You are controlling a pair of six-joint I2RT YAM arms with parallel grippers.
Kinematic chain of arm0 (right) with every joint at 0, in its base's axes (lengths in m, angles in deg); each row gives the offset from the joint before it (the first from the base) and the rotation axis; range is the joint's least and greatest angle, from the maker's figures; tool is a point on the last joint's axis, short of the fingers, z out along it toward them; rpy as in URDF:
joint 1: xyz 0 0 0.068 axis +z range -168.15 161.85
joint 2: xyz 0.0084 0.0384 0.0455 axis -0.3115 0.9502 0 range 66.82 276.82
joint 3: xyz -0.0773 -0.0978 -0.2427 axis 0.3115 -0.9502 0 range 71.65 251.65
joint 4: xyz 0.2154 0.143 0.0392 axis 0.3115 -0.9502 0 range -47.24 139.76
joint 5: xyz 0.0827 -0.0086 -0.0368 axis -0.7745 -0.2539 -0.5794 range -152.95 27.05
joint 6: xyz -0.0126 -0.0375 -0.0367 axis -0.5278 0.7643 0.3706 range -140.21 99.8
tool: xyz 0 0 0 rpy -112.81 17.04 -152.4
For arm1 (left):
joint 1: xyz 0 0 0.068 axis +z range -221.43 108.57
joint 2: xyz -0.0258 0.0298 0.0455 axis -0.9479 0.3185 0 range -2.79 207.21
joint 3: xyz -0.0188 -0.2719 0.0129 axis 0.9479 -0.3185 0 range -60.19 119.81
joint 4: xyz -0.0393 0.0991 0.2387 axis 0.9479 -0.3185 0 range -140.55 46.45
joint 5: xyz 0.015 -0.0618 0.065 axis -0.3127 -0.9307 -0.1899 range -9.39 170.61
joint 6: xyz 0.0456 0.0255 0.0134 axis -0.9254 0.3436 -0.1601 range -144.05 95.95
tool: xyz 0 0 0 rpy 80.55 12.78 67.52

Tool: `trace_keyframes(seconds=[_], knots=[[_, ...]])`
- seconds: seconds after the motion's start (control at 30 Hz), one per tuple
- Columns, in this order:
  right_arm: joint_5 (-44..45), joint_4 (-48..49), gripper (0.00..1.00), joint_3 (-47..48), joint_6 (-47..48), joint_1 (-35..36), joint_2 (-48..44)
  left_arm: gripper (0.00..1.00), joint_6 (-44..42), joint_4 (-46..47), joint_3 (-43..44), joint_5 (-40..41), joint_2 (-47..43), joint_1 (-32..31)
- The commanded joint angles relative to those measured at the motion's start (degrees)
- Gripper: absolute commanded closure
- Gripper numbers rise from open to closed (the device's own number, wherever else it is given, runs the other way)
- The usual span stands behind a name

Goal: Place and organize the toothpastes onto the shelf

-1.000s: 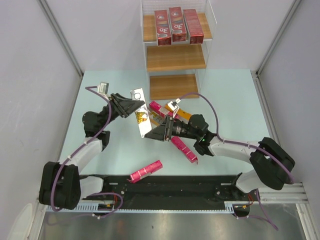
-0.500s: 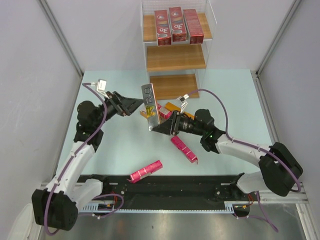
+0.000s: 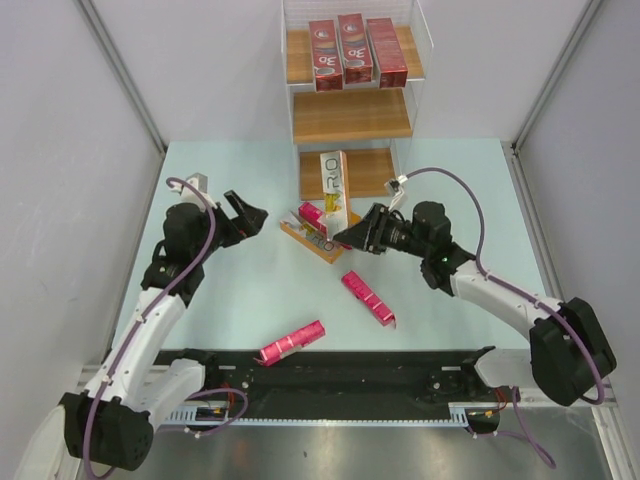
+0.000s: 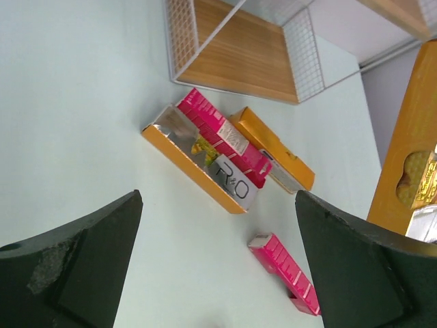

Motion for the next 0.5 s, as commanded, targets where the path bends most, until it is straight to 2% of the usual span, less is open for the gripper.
trace_keyframes(seconds=[0.0,0.27,0.47], knots=[[-3.0,-1.4,0.87,6.5,1.7,-3.5,1.6,0.0,-2.4,-3.0,2.9,5.3,-0.6,-1.4],[-6.8,-1.3,0.87,15.3,-0.3,-7.0,9.0,0.0,-1.8,0.3,4.2,3.2,3.2,-5.6],[-8.8,4.8,0.87,22.1,-6.7,-8.6,16.1,0.0,-2.5,0.9,7.1,4.0,6.6,-9.7]])
